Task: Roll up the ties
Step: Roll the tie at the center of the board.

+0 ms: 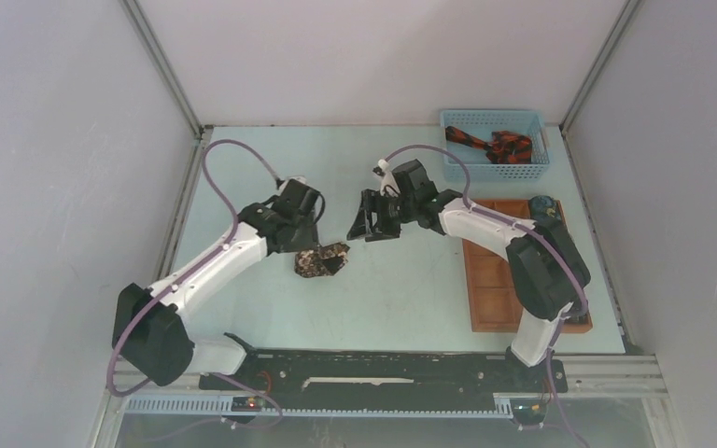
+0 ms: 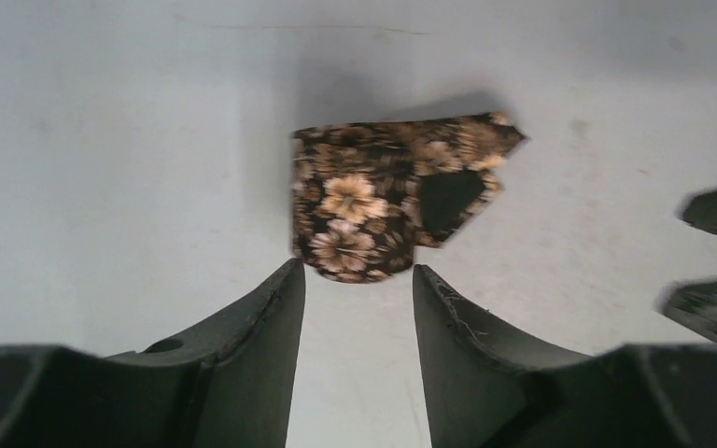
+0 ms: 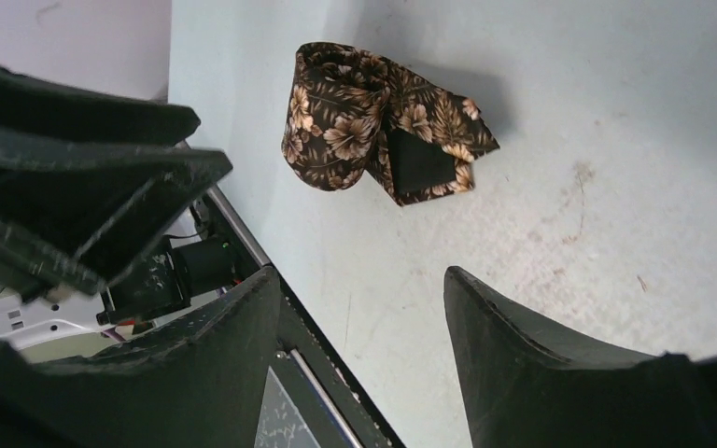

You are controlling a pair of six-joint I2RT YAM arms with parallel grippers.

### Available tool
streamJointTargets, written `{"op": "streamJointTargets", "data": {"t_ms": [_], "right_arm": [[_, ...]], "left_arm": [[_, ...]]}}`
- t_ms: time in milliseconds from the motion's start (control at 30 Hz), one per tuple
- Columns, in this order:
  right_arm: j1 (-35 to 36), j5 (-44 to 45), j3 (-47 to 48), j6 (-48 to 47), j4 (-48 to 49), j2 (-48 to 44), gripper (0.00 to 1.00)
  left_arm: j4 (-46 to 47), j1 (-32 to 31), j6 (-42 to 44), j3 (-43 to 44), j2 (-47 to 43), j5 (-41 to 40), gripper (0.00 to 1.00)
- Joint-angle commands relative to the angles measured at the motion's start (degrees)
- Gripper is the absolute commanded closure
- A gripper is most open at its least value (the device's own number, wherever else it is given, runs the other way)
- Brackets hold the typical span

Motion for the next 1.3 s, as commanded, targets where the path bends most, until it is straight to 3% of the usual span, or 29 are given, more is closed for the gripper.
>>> {"op": "streamJointTargets", "data": {"t_ms": [0,200,300,667,1267], "right_arm": [[0.0,-4.1,0.1,2.0,8.0,3.1,0.31],[0.7,-4.3,0.1,3.3,10.7,7.1,0.28],[0.9,-3.1,0.1,3.5,10.7,8.3,0.28],[3.0,-2.9,0.2,4.7,14.5,14.0,0.26],[3.4,-7.3,0.2,9.1,22.2,19.5,0.24]], "left_arm": [[0.9,5.9,2.9,-5.1,-1.5,0.2,0.48],[6.1,12.4,2.1,-12.8,-6.1,-2.8,0.50],[6.9,13.9,2.2,-14.0,-4.2,-2.9,0.50],[13.1,14.3,1.0,-14.6,8.0,-1.5,0.51],[20.1,13.9,1.0,-16.4,3.5,9.9,0.53]]}}
